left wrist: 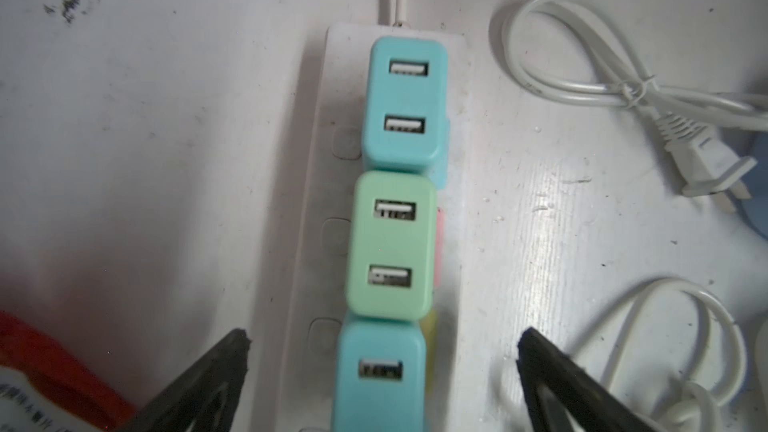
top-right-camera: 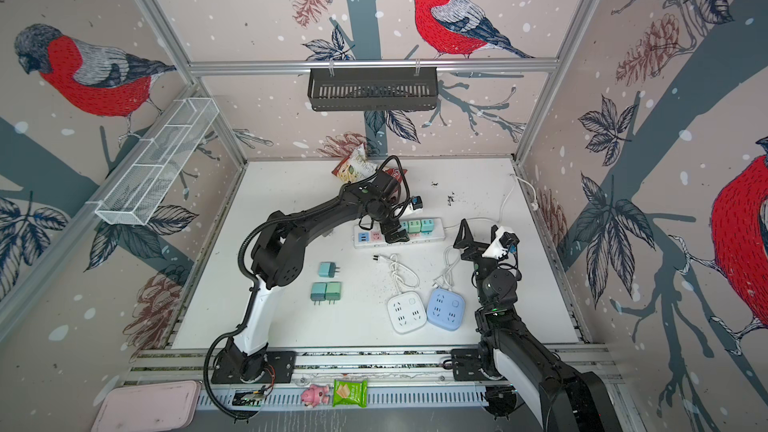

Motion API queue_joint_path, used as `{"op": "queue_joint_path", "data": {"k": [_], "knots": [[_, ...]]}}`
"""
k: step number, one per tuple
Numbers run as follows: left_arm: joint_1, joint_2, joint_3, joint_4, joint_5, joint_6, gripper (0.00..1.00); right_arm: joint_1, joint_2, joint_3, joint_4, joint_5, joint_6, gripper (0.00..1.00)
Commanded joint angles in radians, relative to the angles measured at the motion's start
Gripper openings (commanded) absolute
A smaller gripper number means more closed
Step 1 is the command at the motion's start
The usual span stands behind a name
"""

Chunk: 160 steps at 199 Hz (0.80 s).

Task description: Insert the plug

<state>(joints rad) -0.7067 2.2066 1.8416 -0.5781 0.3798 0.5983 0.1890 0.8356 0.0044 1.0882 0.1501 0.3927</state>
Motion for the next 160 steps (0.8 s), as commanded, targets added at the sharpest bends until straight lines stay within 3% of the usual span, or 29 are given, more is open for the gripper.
{"op": "queue_joint_path", "data": {"k": [1, 33, 72, 102, 130, 160], "knots": [[0.0, -0.078, -0.032, 0.037, 0.036, -0.02, 0.99, 0.0, 0.0, -0.054, 0.01, -0.007, 0.007, 1.0], [0.001, -0.251, -0.161, 0.147, 0.014, -0.083, 0.99, -0.004, 0.011, -0.014, -0.08, 0.037, 0.066, 1.0], [0.001, -0.602, -0.432, 0.371, -0.135, -0.257, 0.99, -0.011, 0.081, 0.056, -0.142, -0.081, 0.061, 1.0], [0.004, -0.971, -0.8, 0.663, -0.371, -0.514, 0.99, -0.008, 0.122, 0.073, -0.127, -0.179, 0.041, 1.0], [0.028, -1.322, -1.271, 1.066, -0.684, -0.761, 0.99, 0.001, 0.164, 0.109, -0.169, -0.205, 0.036, 0.89], [0.112, -1.495, -1.547, 1.232, -0.711, -0.801, 0.99, 0.025, 0.273, 0.206, -0.253, -0.201, 0.014, 0.77]]}}
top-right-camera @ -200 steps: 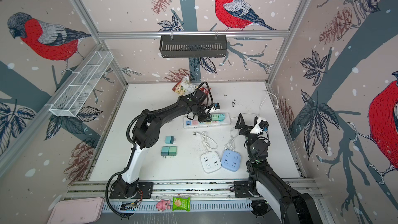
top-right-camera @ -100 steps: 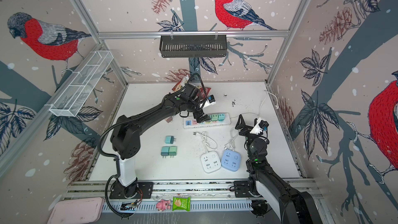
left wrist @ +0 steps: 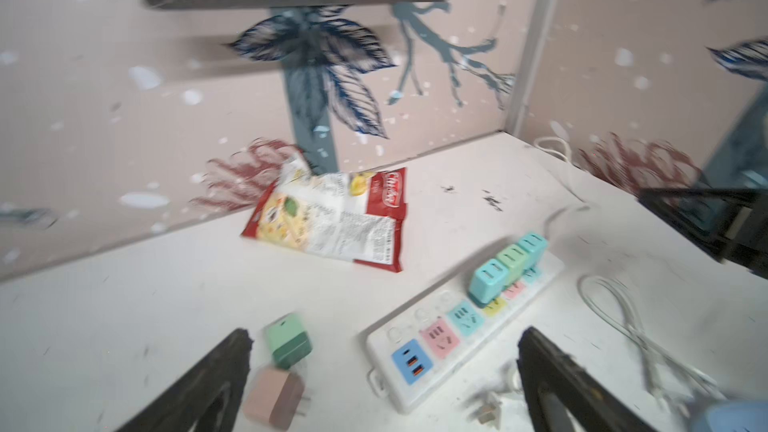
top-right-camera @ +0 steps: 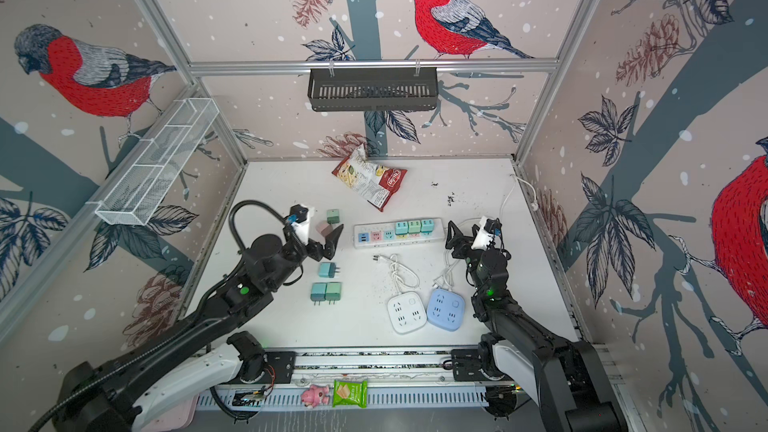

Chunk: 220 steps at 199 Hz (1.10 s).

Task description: Insert the plug

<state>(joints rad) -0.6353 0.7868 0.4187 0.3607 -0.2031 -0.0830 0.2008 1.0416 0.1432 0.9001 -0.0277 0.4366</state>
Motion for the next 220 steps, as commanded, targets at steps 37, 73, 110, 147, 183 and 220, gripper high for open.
{"op": "queue_joint_path", "data": {"k": [37, 73, 110, 147, 183, 220], "knots": [[0.062, 0.005, -0.139, 0.28, -0.259, -0.183, 0.99, 0.019, 0.262, 0.243, -0.223, -0.021, -0.031, 0.67], [0.062, 0.058, -0.047, 0.151, -0.215, -0.228, 0.98, 0.04, 0.415, 0.4, -0.37, -0.021, -0.055, 0.62], [0.062, 0.033, -0.057, 0.16, -0.17, -0.225, 0.98, 0.08, 0.479, 0.464, -0.427, -0.01, -0.088, 0.61], [0.063, 0.009, -0.055, 0.146, -0.172, -0.221, 0.98, 0.149, 0.566, 0.564, -0.527, 0.087, -0.122, 0.59], [0.062, -0.006, -0.059, 0.144, -0.181, -0.215, 0.98, 0.193, 0.629, 0.64, -0.619, 0.166, -0.13, 0.54], [0.063, -0.001, -0.057, 0.145, -0.178, -0.212, 0.98, 0.245, 0.64, 0.65, -0.636, 0.237, -0.145, 0.52]]}}
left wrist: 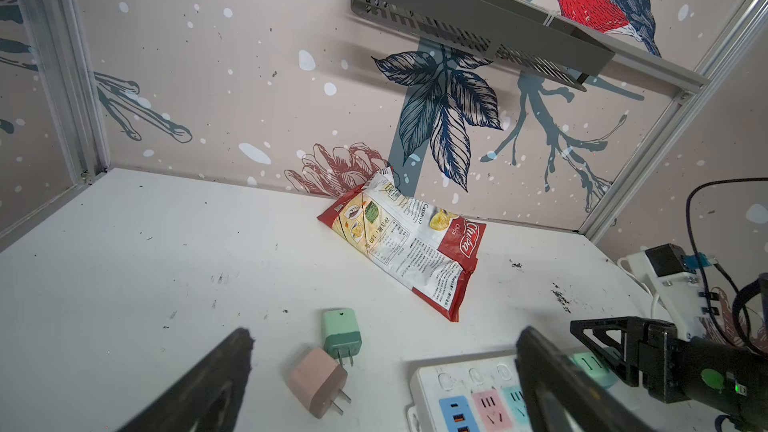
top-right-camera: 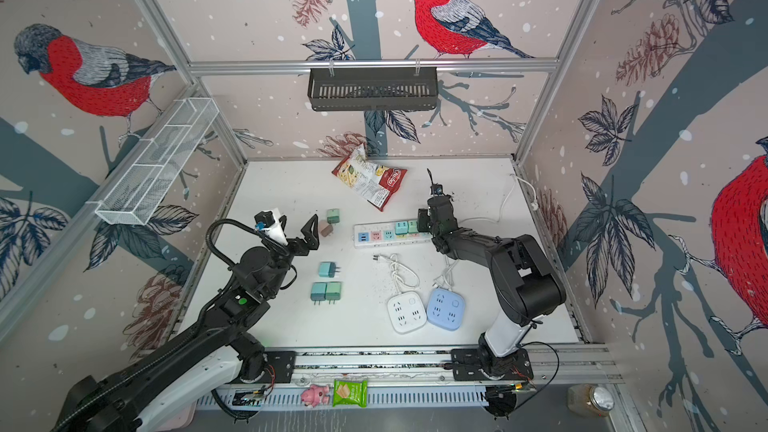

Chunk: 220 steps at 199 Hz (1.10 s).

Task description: Insert the plug

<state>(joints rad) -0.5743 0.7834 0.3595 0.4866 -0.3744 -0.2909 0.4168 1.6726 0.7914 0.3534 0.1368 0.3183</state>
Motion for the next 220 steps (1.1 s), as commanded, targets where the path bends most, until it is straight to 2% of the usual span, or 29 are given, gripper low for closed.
{"op": "queue_joint_path", "data": {"k": [1, 37, 69, 118, 181, 220], "knots": [[0.001, 0.002, 0.003, 0.02, -0.007, -0.004, 0.98, 0.03, 0.009, 0.003, -0.09, 0.074, -0.027, 0.52], [0.001, 0.013, 0.01, 0.018, 0.0, 0.0, 0.98, 0.029, -0.003, -0.004, -0.076, 0.071, -0.032, 0.52], [0.001, 0.013, 0.011, 0.014, 0.0, 0.004, 0.98, -0.04, -0.051, 0.017, -0.09, -0.036, 0.002, 0.51], [0.001, 0.012, 0.013, 0.014, 0.008, 0.004, 0.98, -0.066, -0.226, -0.127, -0.027, -0.048, 0.038, 0.54], [0.001, -0.019, 0.007, 0.012, 0.012, 0.002, 0.98, -0.061, -0.262, -0.173, -0.054, -0.087, 0.072, 0.52], [0.001, -0.017, 0.008, 0.012, 0.014, 0.004, 0.98, -0.052, -0.213, -0.153, -0.077, -0.103, 0.074, 0.49]]}}
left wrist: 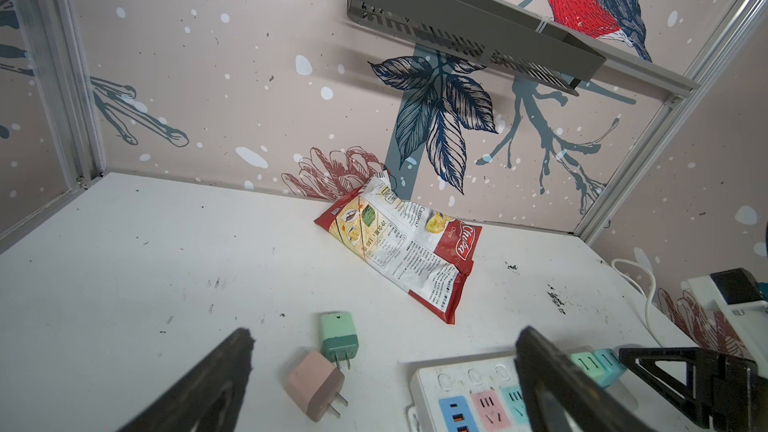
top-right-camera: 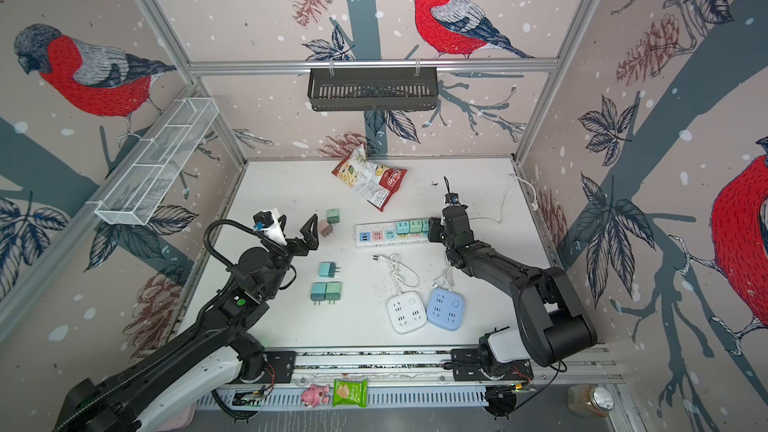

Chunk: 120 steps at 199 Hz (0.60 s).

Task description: Insert the plug

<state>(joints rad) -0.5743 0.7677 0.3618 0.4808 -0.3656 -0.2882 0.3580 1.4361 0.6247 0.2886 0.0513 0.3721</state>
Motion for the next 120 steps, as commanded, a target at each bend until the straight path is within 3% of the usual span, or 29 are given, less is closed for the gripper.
{"op": "queue_joint_path", "data": {"k": [1, 46, 120], "knots": [[0.001, -0.002, 0.006, 0.018, 0.004, 0.001, 0.98, 0.007, 0.024, 0.015, -0.012, -0.018, 0.02, 0.49], [0.001, -0.004, 0.008, 0.012, 0.006, 0.009, 0.98, 0.029, 0.07, 0.007, -0.02, 0.008, 0.041, 0.43], [0.002, -0.04, 0.0, -0.001, -0.015, 0.024, 0.98, 0.095, 0.012, -0.028, -0.028, 0.12, 0.061, 0.41]]}}
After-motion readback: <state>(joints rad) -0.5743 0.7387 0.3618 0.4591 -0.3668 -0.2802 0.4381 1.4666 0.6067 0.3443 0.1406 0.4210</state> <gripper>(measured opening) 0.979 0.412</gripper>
